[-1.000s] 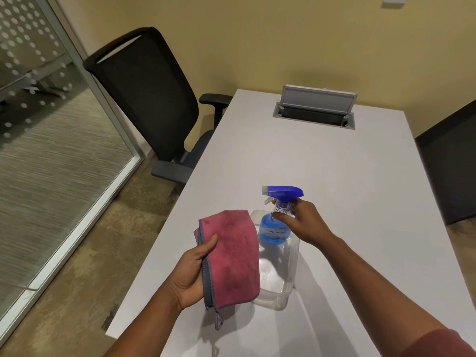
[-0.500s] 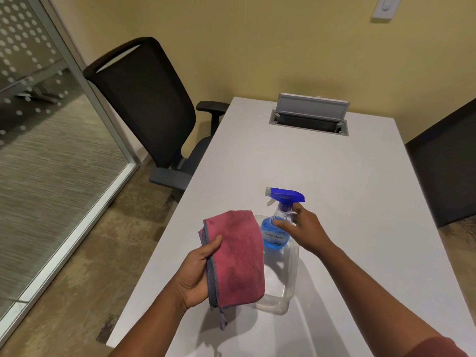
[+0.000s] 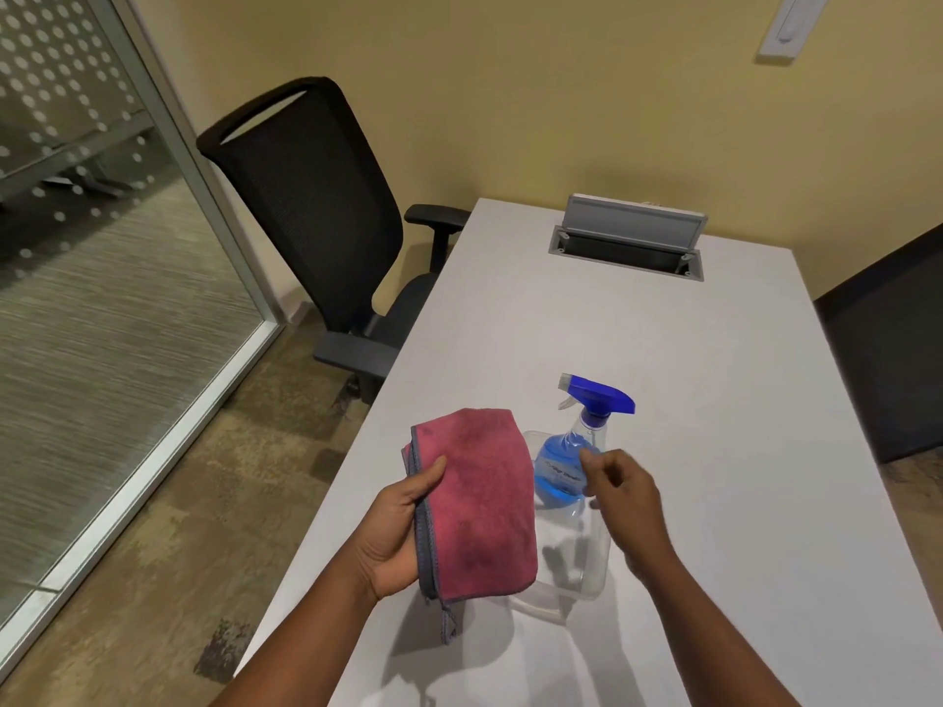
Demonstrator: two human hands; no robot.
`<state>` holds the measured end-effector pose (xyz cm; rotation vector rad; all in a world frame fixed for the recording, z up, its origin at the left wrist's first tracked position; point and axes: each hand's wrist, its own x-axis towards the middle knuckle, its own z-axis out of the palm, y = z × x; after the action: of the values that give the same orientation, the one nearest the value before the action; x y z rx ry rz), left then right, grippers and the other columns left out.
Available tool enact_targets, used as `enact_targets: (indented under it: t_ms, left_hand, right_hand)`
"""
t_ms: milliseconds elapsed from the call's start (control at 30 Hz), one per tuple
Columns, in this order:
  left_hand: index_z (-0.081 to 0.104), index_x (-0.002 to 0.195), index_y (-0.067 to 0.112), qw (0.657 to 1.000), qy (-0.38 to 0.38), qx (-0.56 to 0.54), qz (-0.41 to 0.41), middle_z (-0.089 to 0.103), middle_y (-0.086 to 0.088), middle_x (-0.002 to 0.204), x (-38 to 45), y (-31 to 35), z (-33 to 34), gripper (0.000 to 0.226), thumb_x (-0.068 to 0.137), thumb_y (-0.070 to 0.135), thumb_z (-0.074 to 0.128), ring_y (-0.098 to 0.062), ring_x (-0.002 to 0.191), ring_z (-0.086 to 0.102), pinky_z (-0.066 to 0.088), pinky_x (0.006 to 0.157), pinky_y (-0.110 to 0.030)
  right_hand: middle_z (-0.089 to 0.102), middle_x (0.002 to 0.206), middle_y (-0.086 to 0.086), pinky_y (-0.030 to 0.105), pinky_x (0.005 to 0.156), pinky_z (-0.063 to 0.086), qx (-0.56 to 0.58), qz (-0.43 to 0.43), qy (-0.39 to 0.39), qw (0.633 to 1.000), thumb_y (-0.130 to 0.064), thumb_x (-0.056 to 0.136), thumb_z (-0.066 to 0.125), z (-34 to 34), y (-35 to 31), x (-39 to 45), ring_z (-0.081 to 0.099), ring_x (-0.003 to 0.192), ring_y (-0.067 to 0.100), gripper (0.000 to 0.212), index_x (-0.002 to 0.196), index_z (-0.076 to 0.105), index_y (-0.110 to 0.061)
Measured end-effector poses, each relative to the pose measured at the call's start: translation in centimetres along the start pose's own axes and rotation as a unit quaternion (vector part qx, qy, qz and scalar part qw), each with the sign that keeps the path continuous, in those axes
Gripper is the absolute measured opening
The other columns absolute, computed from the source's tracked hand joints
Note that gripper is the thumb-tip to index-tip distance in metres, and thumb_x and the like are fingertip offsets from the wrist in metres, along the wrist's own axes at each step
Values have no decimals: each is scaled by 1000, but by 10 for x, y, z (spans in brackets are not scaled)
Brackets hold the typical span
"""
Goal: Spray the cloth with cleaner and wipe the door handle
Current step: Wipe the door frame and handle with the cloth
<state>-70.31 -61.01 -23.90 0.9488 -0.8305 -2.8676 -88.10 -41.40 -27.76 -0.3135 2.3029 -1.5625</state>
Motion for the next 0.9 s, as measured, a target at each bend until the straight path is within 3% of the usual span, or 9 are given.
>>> enact_targets:
  t_ms: [133, 200, 267, 333, 433, 567, 633, 733, 900]
  left_hand:
    - [71, 126, 5, 1000, -20, 5, -7, 67, -22, 132, -8, 2, 0, 53, 77, 26, 79, -36, 114, 69, 58, 92, -48]
    - [70, 127, 4, 999, -29, 9, -9, 64, -23, 135, -14, 2, 0, 51, 81, 26, 75, -36, 119, 66, 55, 98, -49]
    - [68, 129, 3, 999, -30, 10, -5, 61, -24, 139, -21, 2, 1, 52, 83, 26, 74, -38, 126, 61, 50, 106, -50]
    - [66, 131, 2, 999, -30, 9, 4, 60, -24, 139, -30, 0, 1, 55, 83, 26, 75, -39, 129, 58, 46, 110, -51]
    - [67, 130, 2, 999, -28, 9, 21, 64, -23, 135, -46, -4, 1, 54, 83, 26, 75, -36, 121, 65, 51, 104, -48]
    - [63, 134, 2, 999, -11, 2, 50, 59, -25, 141, -63, -17, -1, 57, 85, 27, 76, -38, 131, 57, 43, 113, -51]
    - [64, 133, 2, 997, -2, 5, 71, 59, -25, 140, -75, -25, 1, 61, 80, 28, 82, -39, 130, 58, 46, 111, -51]
    - [69, 128, 5, 994, 36, 4, 107, 64, -23, 135, -95, -40, 3, 64, 72, 30, 89, -37, 123, 64, 52, 103, -48]
    - [72, 124, 6, 968, 175, -12, 179, 70, -22, 125, -126, -67, -1, 52, 79, 33, 78, -35, 109, 71, 54, 99, -45]
  right_hand:
    - [77, 99, 6, 30, 78, 59, 91, 60, -180, 978, -62, 85, 57, 28, -28, -20, 74, 93, 21, 51, 100, 74, -17]
    - [77, 104, 2, 29, 81, 58, 128, 84, -240, 959, -60, 88, 55, 38, -42, -26, 73, 99, 19, 44, 100, 77, -24]
    - [76, 110, 1, 30, 84, 57, 167, 112, -272, 941, -57, 90, 58, 43, -53, -28, 71, 105, 18, 38, 104, 77, -28]
    - [73, 119, 6, 32, 87, 57, 202, 140, -297, 923, -51, 92, 63, 46, -59, -27, 69, 112, 21, 41, 114, 75, -18]
    - [73, 119, 8, 31, 81, 59, 226, 166, -342, 897, -45, 87, 70, 47, -67, -27, 71, 109, 22, 37, 108, 78, -15]
    - [70, 124, 14, 39, 89, 57, 229, 190, -420, 857, -36, 81, 80, 46, -74, -31, 68, 114, 30, 40, 112, 76, -10]
    - [68, 128, 17, 41, 93, 56, 231, 195, -462, 834, -32, 80, 82, 47, -75, -36, 65, 119, 32, 45, 117, 73, -8]
    - [67, 130, 17, 40, 94, 55, 222, 177, -519, 806, -30, 86, 77, 48, -77, -46, 64, 121, 33, 41, 120, 72, -8]
    - [65, 131, 20, 41, 94, 55, 190, 163, -571, 782, -31, 88, 74, 59, -86, -68, 63, 121, 35, 48, 126, 66, -3]
